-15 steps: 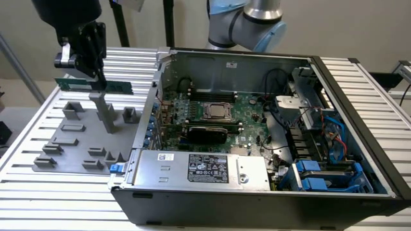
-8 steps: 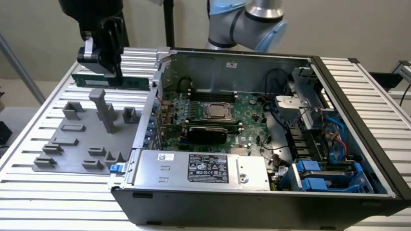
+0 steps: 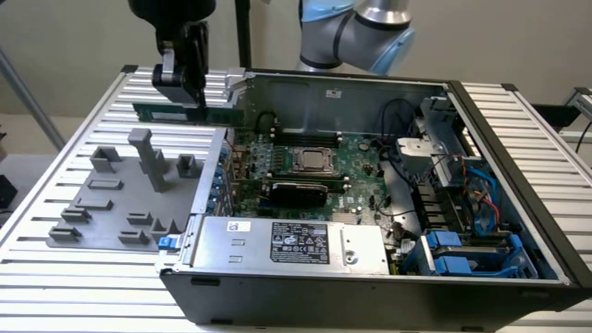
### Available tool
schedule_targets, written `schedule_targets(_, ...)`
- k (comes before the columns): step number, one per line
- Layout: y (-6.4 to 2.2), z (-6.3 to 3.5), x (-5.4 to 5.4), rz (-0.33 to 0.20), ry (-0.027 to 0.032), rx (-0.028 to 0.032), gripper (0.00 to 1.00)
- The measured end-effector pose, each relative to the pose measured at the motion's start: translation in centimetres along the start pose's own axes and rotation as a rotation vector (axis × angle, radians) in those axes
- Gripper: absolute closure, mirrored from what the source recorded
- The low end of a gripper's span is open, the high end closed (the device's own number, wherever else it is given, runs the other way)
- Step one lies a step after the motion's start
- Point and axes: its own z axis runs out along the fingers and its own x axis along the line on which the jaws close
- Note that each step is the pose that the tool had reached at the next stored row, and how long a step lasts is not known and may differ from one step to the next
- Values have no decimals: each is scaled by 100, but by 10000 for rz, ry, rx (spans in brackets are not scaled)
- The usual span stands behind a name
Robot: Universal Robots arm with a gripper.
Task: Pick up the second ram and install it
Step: 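Pick up the second ram and move it above second insertion slot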
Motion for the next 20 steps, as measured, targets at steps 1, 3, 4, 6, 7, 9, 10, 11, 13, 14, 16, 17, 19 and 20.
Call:
schedule_targets(1, -45, -2, 0, 1, -14, -1, 86)
schedule_targets(3, -139, -4, 1, -1, -60, -1, 86)
schedule_targets(4, -184, -4, 2, -1, -88, 1, 86)
schedule_targets(6, -273, -5, 2, -1, -131, 1, 86)
schedule_targets(7, -318, -5, 2, -2, -153, 1, 86)
schedule_targets(9, -408, -6, 0, 0, -182, 1, 86)
schedule_targets(10, -456, -7, -3, -1, -192, 1, 86)
schedule_targets(11, -502, -7, -5, -2, -200, 2, 86)
schedule_targets(13, -588, -8, -16, -1, -210, 1, 86)
schedule_targets(14, -629, -8, -25, -2, -212, 1, 86)
schedule_targets(16, -703, -8, -43, -3, -214, 1, 86)
schedule_targets(17, -736, -6, -56, -2, -215, 1, 86)
schedule_targets(19, -795, 1, -89, -1, -215, 1, 86)
schedule_targets(20, -822, 5, -106, -2, -215, 1, 86)
